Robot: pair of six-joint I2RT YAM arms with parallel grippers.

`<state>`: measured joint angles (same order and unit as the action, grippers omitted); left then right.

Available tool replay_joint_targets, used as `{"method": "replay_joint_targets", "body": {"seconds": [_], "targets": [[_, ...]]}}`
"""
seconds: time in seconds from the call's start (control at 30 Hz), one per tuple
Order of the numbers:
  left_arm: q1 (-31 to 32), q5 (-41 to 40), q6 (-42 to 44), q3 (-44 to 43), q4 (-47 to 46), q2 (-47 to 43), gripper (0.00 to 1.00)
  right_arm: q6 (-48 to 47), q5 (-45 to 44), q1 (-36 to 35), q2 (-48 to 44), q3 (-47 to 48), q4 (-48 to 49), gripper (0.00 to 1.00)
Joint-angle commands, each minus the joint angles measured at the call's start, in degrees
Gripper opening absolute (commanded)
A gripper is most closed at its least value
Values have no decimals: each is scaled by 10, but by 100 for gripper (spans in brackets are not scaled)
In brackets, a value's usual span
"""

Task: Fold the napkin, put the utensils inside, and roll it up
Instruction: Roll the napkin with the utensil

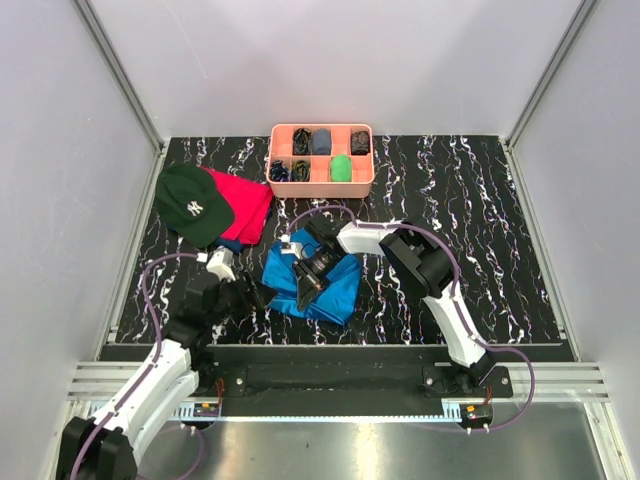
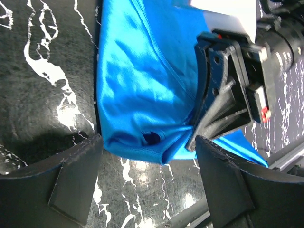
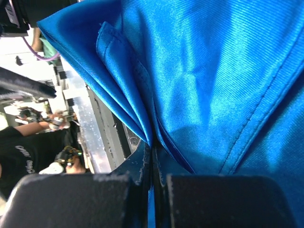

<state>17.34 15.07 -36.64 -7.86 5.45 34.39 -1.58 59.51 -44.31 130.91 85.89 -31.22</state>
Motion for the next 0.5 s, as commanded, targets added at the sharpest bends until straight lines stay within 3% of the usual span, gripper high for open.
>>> {"method": "replay_joint_targets", "body": {"seconds": [0.0,0.47], "targets": [[8,11,10,3,-24,-2,82,6,20,14,22,29,-21,0],[23,-41,0,-26,-19,94,77,2,26,19,36,43,-44,0]]}}
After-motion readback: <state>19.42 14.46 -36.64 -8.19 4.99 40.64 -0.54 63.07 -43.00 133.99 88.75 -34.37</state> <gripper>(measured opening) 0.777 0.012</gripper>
